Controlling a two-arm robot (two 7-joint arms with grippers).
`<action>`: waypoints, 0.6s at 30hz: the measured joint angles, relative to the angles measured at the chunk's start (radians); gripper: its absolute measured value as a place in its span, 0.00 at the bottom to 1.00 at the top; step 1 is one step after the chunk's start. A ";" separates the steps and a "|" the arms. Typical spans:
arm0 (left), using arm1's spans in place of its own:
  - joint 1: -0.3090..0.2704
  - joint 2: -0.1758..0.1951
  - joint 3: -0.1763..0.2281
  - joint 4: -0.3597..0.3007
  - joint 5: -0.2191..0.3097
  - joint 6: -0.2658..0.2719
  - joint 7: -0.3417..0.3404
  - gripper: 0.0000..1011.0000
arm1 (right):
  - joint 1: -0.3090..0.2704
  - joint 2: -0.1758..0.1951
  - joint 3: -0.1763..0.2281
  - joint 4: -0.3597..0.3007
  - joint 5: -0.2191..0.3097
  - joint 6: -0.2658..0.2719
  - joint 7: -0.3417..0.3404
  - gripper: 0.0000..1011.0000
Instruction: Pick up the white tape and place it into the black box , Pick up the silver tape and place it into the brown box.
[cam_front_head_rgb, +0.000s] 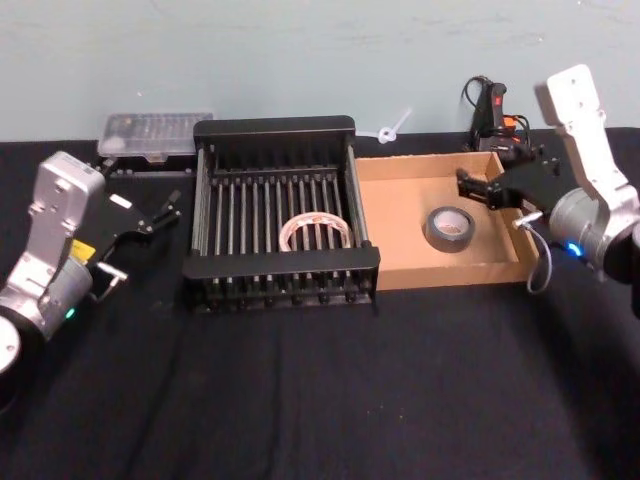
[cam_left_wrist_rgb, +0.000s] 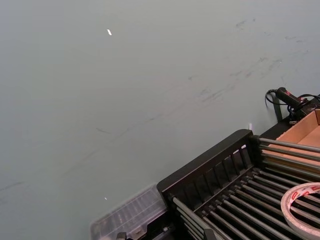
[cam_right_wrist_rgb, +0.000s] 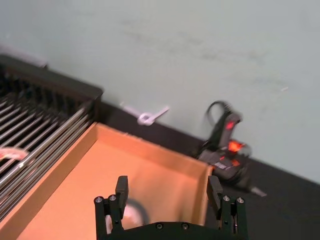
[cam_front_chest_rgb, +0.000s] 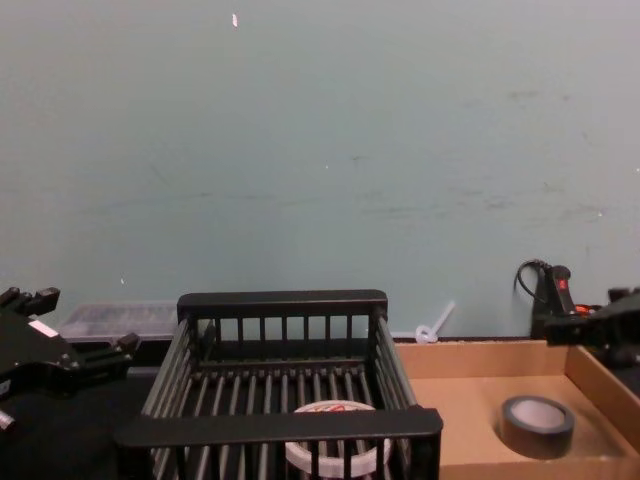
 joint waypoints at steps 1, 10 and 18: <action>0.000 0.000 0.000 0.000 0.000 0.000 0.000 0.99 | -0.009 -0.002 0.005 -0.005 -0.005 -0.017 -0.012 0.99; 0.000 0.000 0.000 0.000 0.000 0.000 0.000 0.99 | -0.143 -0.001 0.042 -0.062 -0.081 -0.258 -0.093 0.99; 0.000 0.000 0.000 0.000 0.000 0.000 0.000 0.99 | -0.249 0.009 0.077 -0.111 -0.098 -0.332 -0.108 0.99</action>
